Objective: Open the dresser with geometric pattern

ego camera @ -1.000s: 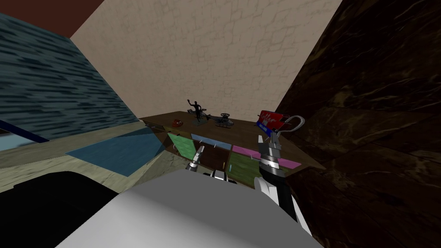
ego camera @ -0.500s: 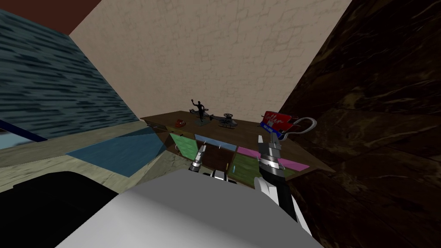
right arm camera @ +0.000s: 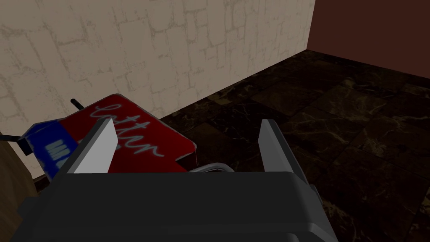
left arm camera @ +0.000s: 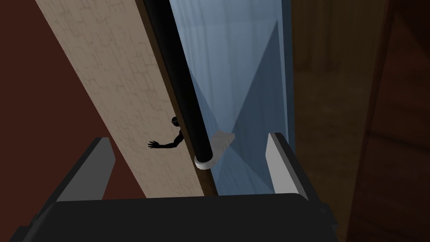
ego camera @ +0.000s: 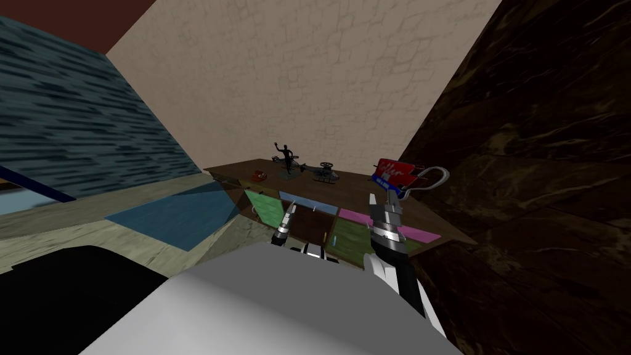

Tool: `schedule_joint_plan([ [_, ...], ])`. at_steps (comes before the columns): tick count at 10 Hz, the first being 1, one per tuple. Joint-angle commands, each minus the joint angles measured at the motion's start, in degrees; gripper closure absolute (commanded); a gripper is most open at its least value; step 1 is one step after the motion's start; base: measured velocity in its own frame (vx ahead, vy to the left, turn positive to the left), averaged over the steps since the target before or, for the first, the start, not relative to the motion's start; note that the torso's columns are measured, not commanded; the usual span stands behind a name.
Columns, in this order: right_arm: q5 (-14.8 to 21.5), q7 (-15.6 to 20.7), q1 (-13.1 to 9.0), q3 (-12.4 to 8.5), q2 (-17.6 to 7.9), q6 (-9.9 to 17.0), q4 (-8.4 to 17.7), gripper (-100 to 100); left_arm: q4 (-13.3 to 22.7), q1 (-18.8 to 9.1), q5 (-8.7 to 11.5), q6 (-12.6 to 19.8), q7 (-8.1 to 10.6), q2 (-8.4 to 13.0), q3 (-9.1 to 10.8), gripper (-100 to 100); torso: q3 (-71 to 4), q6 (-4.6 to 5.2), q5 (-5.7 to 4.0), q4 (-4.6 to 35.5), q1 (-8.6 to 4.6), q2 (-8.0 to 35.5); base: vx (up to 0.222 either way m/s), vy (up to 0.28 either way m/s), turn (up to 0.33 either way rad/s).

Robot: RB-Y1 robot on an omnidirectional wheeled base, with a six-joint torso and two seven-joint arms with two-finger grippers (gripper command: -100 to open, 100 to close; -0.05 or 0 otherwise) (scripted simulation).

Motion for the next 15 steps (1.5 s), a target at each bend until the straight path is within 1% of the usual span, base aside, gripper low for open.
schedule_joint_plan([
  [1, 0.00, 0.00, 0.00, 0.00, 0.00, 0.00, 0.00, 0, 0.15, -0.68, 0.07, 0.86, 0.07, 0.03, 0.11, -100, -0.06, 0.01, -0.04, 0.03, -0.04, -0.08, -0.018, -0.003, 0.001],
  [2, 0.00, 0.00, 0.00, 0.00, 0.00, 0.00, 0.00, 0, 0.69, -0.16, 0.07, -0.97, -0.09, 0.02, 0.11, 100, -0.06, -0.04, 0.01, -0.10, -0.04, -0.09, 0.022, 0.007, -0.024],
  [4, 0.00, 0.00, 0.02, 0.00, 0.00, 0.00, 0.00, 0, 1.31, 0.61, 0.01, -2.31, -0.20, 0.00, 0.00, 100, 0.01, -0.09, -0.06, 0.05, -0.06, 0.12, 0.034, 0.003, -0.008],
  [5, 0.00, 0.00, 0.01, 0.00, 0.00, 0.00, 0.00, 0, 1.93, 1.38, -0.04, -3.66, -0.32, -0.01, -0.10, 100, 0.10, -0.07, -0.03, 0.00, -0.08, 0.20, 0.024, 0.005, -0.005],
  [6, 0.00, 0.00, 0.01, 0.00, 0.00, 0.00, 0.00, 0, 2.24, 1.76, -0.07, -4.33, -0.38, -0.02, -0.16, 100, 0.10, -0.07, 0.03, -0.08, -0.02, 0.17, 0.018, 0.006, -0.009],
  [7, 0.00, 0.00, 0.01, 0.00, 0.00, 0.00, 0.00, 0, 2.08, 1.44, -0.07, -3.71, -0.36, -0.08, -0.14, 100, 0.08, -0.07, 0.06, -0.13, 0.01, 0.13, 0.006, 0.002, -0.001],
  [8, 0.00, 0.00, 0.01, 0.00, 0.00, 0.00, 0.00, 0, 2.06, 1.50, -0.13, -3.96, -0.56, 1.84, -0.12, -100, 0.07, -0.07, 0.06, -0.15, 0.00, 0.12, 0.000, -0.018, 0.005],
  [10, 0.00, 0.00, 0.01, 0.00, 0.00, 0.00, 0.00, 0, 1.90, 1.58, -0.23, -4.03, -0.88, 3.61, -0.04, -100, 0.06, -0.07, 0.04, -0.16, -0.08, 0.10, -0.003, -0.045, 0.010],
  [11, 0.00, 0.00, 0.01, 0.00, 0.01, 0.00, 0.00, 0, 1.61, 1.75, -0.47, -4.09, -1.63, 4.55, 0.15, -100, 0.06, -0.08, 0.04, -0.16, -0.10, 0.09, -0.029, -0.124, 0.034],
  [13, 0.00, 0.00, 0.00, 0.02, 0.02, 0.00, 0.00, 0, 1.48, 1.92, -0.73, -3.94, -2.52, 3.94, 0.39, -100, 0.07, -0.07, -0.03, -0.15, -0.34, 0.10, -0.005, -0.188, 0.033],
  [14, 0.00, 0.00, 0.00, 0.02, 0.02, 0.00, -0.01, 0, 1.36, 2.02, -0.89, -3.88, -3.06, 3.98, 0.53, -100, 0.02, -0.07, 0.01, -0.18, -0.18, 0.03, -0.004, -0.197, 0.034],
  [15, 0.00, 0.00, 0.00, 0.02, 0.02, 0.00, -0.01, 0, 1.22, 2.13, -1.06, -3.86, -3.61, 4.55, 0.67, -100, 0.03, -0.08, 0.05, -0.17, -0.06, 0.06, -0.018, -0.210, 0.032],
])
